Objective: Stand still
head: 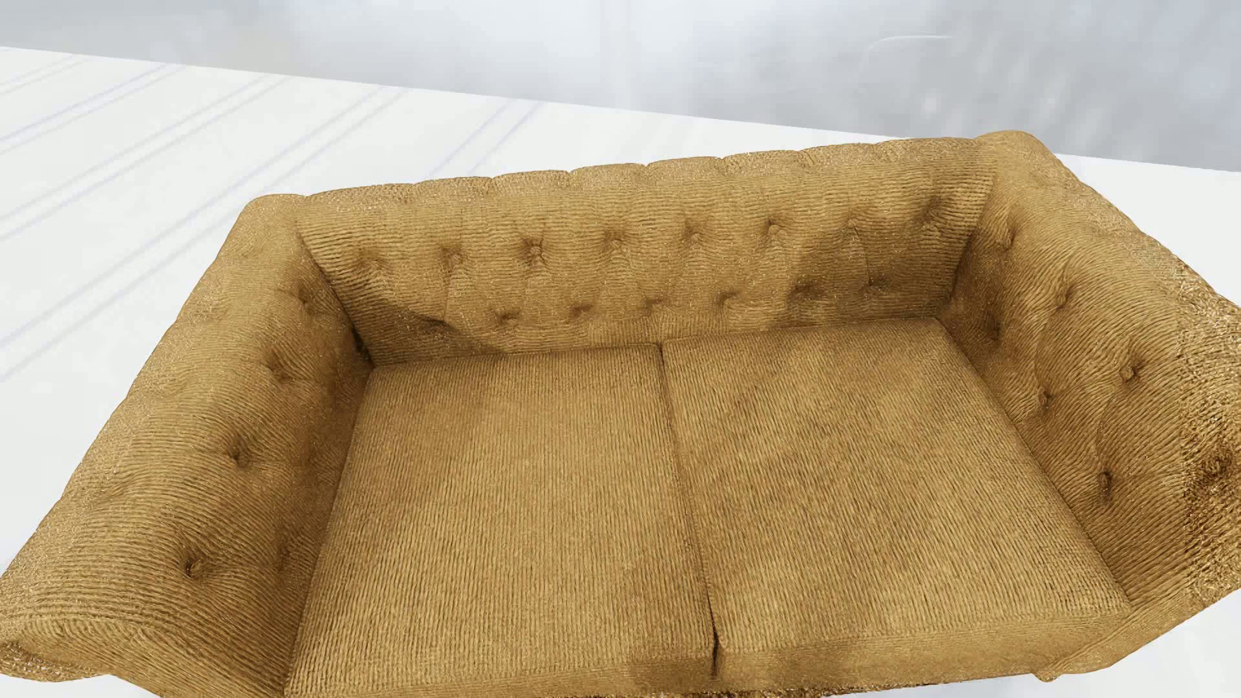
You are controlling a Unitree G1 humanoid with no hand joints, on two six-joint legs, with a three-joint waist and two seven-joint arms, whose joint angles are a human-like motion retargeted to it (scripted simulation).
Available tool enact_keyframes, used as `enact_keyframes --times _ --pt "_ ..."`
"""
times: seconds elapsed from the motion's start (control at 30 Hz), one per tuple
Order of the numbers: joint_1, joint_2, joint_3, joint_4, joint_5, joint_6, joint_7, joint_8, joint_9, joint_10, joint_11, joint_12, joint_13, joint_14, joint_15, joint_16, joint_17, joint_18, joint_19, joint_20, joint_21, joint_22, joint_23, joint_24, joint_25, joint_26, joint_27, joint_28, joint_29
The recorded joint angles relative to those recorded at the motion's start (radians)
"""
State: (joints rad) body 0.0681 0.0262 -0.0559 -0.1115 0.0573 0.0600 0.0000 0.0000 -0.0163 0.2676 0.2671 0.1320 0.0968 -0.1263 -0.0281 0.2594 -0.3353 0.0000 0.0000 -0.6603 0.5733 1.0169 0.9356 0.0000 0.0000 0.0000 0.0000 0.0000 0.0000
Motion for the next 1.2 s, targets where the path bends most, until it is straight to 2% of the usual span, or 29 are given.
enact_keyframes --times 0.27,0.7,0.87,0.97,1.2 --pt "-0.002 0.003 0.003 0.002 0.005 0.005 0.000 0.000 -0.006 0.003 -0.003 0.003 -0.007 -0.005 -0.006 0.007 0.004 0.000 0.000 -0.017 0.008 -0.003 0.007 0.000 0.000 0.000 0.000 0.000 0.000" --pt "-0.007 -0.001 0.012 -0.002 0.000 0.003 0.000 0.000 -0.015 0.004 -0.006 -0.001 -0.005 -0.011 -0.018 0.002 0.004 0.000 0.000 0.029 0.001 0.008 0.007 0.000 0.000 0.000 0.000 0.000 0.000" --pt "-0.004 0.006 0.007 -0.003 -0.002 0.005 0.000 0.000 -0.017 0.002 -0.012 0.003 -0.011 -0.012 -0.023 0.004 0.005 0.000 0.000 0.004 0.004 0.004 0.019 0.000 0.000 0.000 0.000 0.000 0.000" --pt "-0.007 0.001 0.006 -0.006 -0.003 0.007 0.000 0.000 -0.014 0.002 -0.010 0.009 -0.008 -0.011 -0.024 -0.001 0.001 0.000 0.000 0.042 -0.006 0.007 0.005 0.000 0.000 0.000 0.000 0.000 0.000" --pt "-0.008 0.001 0.009 -0.005 -0.003 0.011 0.000 0.000 -0.011 0.003 -0.011 0.005 0.000 -0.010 -0.026 0.002 -0.005 0.000 0.000 0.046 -0.015 0.019 0.009 0.000 0.000 0.000 0.000 0.000 0.000"
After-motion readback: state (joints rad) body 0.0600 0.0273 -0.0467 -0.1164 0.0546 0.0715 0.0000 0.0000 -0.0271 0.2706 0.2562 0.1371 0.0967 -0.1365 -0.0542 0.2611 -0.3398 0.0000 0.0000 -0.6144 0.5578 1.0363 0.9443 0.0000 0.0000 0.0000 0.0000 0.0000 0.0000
